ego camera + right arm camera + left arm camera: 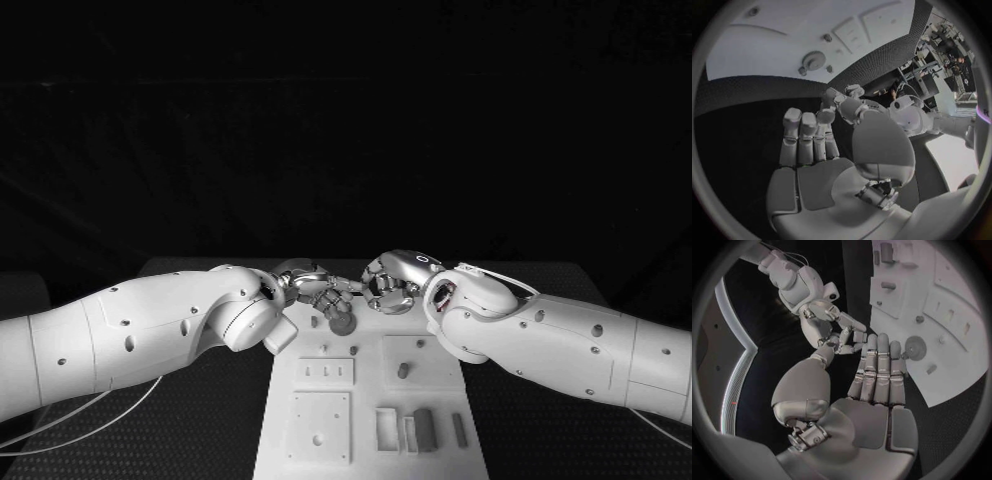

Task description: Assemble the parts on the task board

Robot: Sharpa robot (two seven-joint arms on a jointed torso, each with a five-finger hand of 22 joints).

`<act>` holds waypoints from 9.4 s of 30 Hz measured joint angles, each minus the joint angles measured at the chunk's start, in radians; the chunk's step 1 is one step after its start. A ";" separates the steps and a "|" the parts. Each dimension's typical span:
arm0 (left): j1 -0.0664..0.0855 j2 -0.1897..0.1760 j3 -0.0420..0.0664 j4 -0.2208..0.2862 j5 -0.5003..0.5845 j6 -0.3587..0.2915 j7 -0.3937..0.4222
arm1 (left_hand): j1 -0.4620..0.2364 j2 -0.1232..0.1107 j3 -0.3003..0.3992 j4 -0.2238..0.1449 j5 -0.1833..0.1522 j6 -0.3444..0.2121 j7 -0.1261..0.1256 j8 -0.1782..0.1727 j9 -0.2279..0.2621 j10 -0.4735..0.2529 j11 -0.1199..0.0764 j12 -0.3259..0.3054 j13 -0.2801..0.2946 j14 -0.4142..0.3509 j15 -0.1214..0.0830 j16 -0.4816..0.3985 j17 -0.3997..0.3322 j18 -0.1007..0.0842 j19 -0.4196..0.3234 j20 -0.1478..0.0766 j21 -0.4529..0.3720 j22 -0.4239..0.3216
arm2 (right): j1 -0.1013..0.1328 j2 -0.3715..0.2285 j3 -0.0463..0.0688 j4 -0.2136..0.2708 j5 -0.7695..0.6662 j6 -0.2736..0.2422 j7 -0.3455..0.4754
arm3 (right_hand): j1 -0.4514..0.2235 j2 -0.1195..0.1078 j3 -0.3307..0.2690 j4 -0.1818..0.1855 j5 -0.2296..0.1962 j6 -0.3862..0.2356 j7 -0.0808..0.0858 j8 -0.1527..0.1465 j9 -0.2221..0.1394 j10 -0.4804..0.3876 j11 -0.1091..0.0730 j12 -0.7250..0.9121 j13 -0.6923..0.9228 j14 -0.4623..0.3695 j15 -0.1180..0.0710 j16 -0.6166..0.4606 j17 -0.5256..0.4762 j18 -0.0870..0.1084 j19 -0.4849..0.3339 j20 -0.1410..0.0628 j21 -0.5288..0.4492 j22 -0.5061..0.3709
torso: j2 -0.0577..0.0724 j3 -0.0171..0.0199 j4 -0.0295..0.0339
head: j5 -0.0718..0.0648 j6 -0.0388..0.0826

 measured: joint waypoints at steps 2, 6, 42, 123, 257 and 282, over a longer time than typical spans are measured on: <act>0.000 0.002 0.000 0.000 0.000 -0.004 -0.005 | 0.000 0.000 0.000 0.000 0.000 0.000 0.000 -0.003 -0.001 0.000 0.000 0.000 0.000 0.000 0.000 0.000 0.000 0.000 0.000 0.000 0.000 0.000 | 0.000 0.001 0.000 0.001 -0.001 -0.003 -0.002 | 0.000 0.000 0.002 0.002 0.000 0.000 0.000 0.000 0.000 0.000 0.000 0.000 0.000 0.000 0.000 0.000 0.000 0.000 0.000 0.000 0.000 0.000 | 0.000 0.0000 -0.0002 | 0.000 0.001; 0.000 0.003 0.000 -0.001 0.001 -0.006 -0.016 | -0.010 0.001 0.000 0.000 0.000 0.000 0.000 -0.004 -0.003 0.000 0.000 0.000 0.002 0.000 0.000 0.000 0.000 0.000 0.000 0.000 0.000 0.000 | 0.000 0.008 0.000 0.001 -0.002 -0.007 -0.006 | 0.001 -0.001 0.005 0.000 0.000 0.000 0.000 0.000 0.000 0.000 0.000 0.000 0.000 0.000 0.000 0.000 -0.001 0.000 0.000 0.000 0.000 0.000 | 0.000 0.0000 -0.0012 | 0.001 -0.001; -0.001 0.010 -0.003 -0.002 0.021 -0.001 -0.048 | -0.023 0.059 0.016 0.002 0.000 0.009 -0.002 -0.007 -0.010 0.008 0.000 -0.018 0.012 0.000 0.000 0.000 0.003 -0.007 -0.007 0.000 0.000 -0.002 | -0.004 0.038 0.005 0.022 -0.003 -0.019 -0.016 | -0.003 -0.011 0.012 0.001 0.000 0.003 -0.003 -0.004 0.003 0.004 -0.004 0.000 -0.002 0.004 -0.003 0.000 -0.003 0.000 0.005 -0.002 0.000 0.000 | 0.000 0.0000 -0.0016 | 0.000 -0.013; -0.003 0.006 -0.002 -0.014 0.065 0.047 -0.066 | -0.028 0.220 0.198 -0.125 0.000 0.137 -0.041 0.020 0.022 0.120 -0.044 -0.003 0.107 0.009 -0.016 0.042 0.032 -0.023 -0.027 -0.016 0.033 -0.010 | -0.031 0.052 0.005 -0.005 0.004 -0.009 -0.005 | 0.003 -0.018 0.019 -0.003 -0.004 0.012 -0.007 -0.003 0.025 0.004 -0.004 0.000 -0.003 0.005 -0.001 0.000 -0.003 0.000 0.010 -0.003 0.000 0.001 | 0.001 0.0006 -0.0023 | -0.005 -0.029; -0.009 0.029 -0.001 -0.034 0.046 0.064 -0.205 | -0.129 0.042 0.179 -0.026 0.000 0.077 -0.023 -0.013 0.037 0.086 -0.043 0.007 0.143 0.002 -0.017 0.047 0.028 -0.023 -0.044 -0.005 0.050 -0.016 | -0.040 0.066 0.003 -0.002 0.001 0.016 -0.011 | -0.003 -0.013 0.028 -0.016 0.000 0.018 -0.005 -0.014 0.024 0.009 -0.002 0.000 -0.004 0.010 -0.003 0.000 -0.004 0.000 0.010 0.001 0.000 0.000 | 0.000 0.0012 -0.0016 | -0.005 -0.043; -0.010 0.026 0.001 -0.032 0.040 0.082 -0.189 | -0.046 0.191 0.189 -0.103 -0.010 0.090 -0.029 -0.009 0.040 0.086 -0.043 0.009 0.147 0.002 -0.016 0.047 0.028 -0.024 -0.048 -0.009 0.050 -0.021 | -0.041 0.060 0.002 -0.009 -0.001 0.029 -0.012 | -0.003 -0.013 0.030 -0.020 0.000 0.022 -0.006 -0.013 0.022 0.009 -0.002 0.000 -0.004 0.010 -0.002 0.000 -0.004 0.000 0.010 0.001 0.000 0.000 | 0.000 0.0000 -0.0009 | -0.006 -0.045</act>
